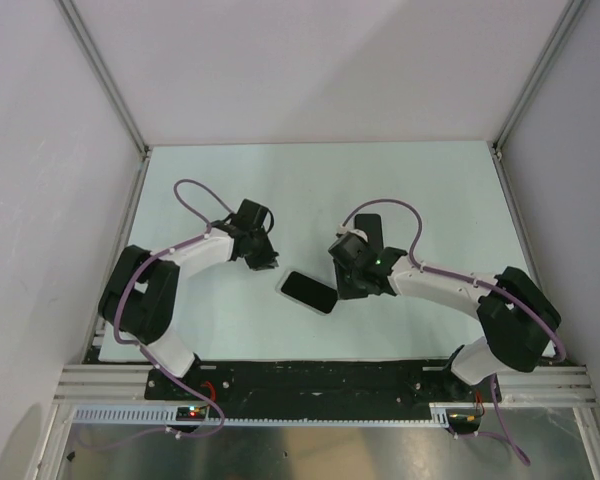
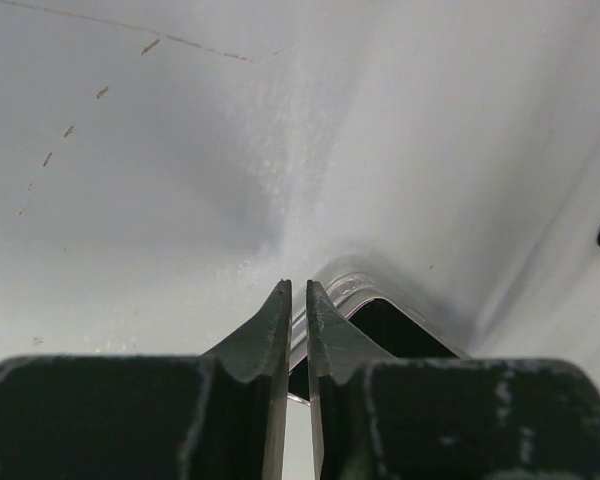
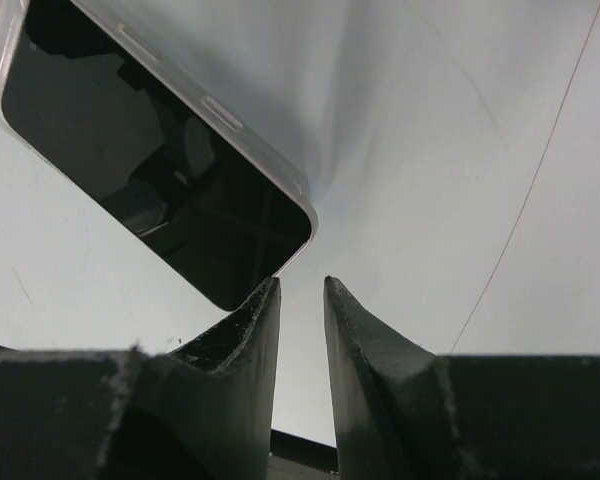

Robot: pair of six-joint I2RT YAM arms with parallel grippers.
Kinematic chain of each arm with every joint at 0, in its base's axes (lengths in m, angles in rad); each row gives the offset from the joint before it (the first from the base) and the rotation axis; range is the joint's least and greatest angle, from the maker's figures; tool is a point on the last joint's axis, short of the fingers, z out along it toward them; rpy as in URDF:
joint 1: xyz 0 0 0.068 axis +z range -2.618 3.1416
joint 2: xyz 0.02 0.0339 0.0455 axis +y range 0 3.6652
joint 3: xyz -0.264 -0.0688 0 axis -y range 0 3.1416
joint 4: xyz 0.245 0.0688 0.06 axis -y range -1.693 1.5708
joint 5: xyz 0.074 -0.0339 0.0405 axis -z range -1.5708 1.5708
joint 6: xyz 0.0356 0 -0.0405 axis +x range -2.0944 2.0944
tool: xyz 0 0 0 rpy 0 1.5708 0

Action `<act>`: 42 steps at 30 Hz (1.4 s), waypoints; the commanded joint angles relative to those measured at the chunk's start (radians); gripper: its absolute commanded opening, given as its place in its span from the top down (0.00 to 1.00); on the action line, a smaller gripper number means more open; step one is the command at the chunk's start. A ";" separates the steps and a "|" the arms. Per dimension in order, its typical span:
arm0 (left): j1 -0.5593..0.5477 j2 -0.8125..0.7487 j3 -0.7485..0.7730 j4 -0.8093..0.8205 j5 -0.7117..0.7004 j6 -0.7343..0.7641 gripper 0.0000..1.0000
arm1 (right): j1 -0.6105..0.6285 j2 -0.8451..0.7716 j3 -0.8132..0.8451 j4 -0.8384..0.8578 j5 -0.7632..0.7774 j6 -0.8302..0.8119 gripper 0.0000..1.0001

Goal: Put the phone into the phone case

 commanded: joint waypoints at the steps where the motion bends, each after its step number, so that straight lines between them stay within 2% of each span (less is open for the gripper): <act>1: -0.010 0.007 -0.026 0.019 0.009 0.008 0.86 | 0.021 -0.055 -0.036 0.065 0.026 0.112 0.72; 11: -0.039 0.018 -0.054 0.041 0.011 -0.008 0.87 | 0.052 -0.027 -0.074 0.131 0.030 0.188 0.73; 42: -0.075 0.017 -0.085 0.055 0.018 -0.028 0.89 | 0.054 -0.003 -0.117 0.196 0.033 0.239 0.73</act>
